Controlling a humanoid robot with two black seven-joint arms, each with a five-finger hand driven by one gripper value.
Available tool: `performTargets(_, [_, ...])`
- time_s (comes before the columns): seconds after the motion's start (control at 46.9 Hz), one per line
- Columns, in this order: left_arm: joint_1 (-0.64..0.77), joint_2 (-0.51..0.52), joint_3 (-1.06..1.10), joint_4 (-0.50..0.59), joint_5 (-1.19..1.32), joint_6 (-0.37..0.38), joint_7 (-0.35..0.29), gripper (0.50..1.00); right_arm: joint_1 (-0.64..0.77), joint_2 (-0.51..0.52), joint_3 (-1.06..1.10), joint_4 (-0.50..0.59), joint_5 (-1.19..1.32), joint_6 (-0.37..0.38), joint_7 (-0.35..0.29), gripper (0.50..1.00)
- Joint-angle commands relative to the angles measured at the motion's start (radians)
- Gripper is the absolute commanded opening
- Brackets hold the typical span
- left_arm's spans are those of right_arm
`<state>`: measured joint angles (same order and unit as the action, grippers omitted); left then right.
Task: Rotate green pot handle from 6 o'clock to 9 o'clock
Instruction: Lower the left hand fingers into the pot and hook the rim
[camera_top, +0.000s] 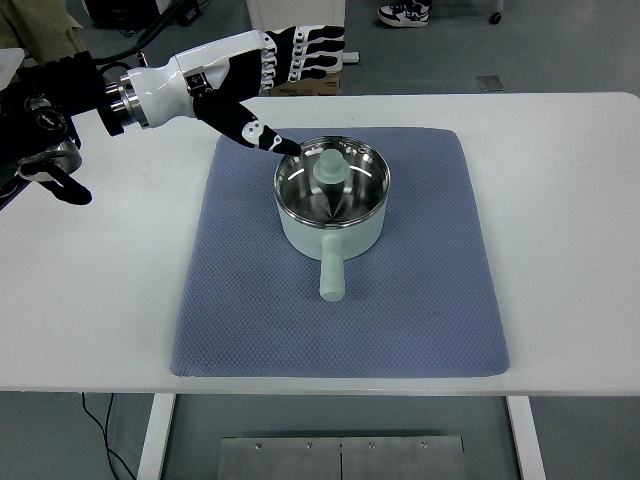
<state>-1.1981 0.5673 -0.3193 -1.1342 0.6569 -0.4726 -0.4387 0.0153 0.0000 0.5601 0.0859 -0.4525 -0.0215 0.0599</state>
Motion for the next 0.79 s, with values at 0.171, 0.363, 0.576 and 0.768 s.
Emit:
performTargets(0.171, [-0.003,-0.013,0.0,-0.012,0.049,0.0,0.0,1.0,0.0,0.0,0.001,0.0,0.0,0.0,0.0,1.0])
performTargets(0.363, [-0.018,-0.032,0.0,-0.021,0.076,-0.001,0.002,1.0,0.0,0.0,0.0,0.0,0.0,0.0,0.0,1.0])
performTargets(0.576, [-0.02,-0.033,0.0,-0.055,0.141,0.0,0.002,1.0,0.0,0.0,0.0,0.0,0.0,0.0,0.0,1.0])
performTargets(0.768, [-0.02,-0.033,0.005,-0.091,0.187,-0.001,0.002,1.0,0.0,0.0,0.0,0.0,0.0,0.0,0.0,1.0])
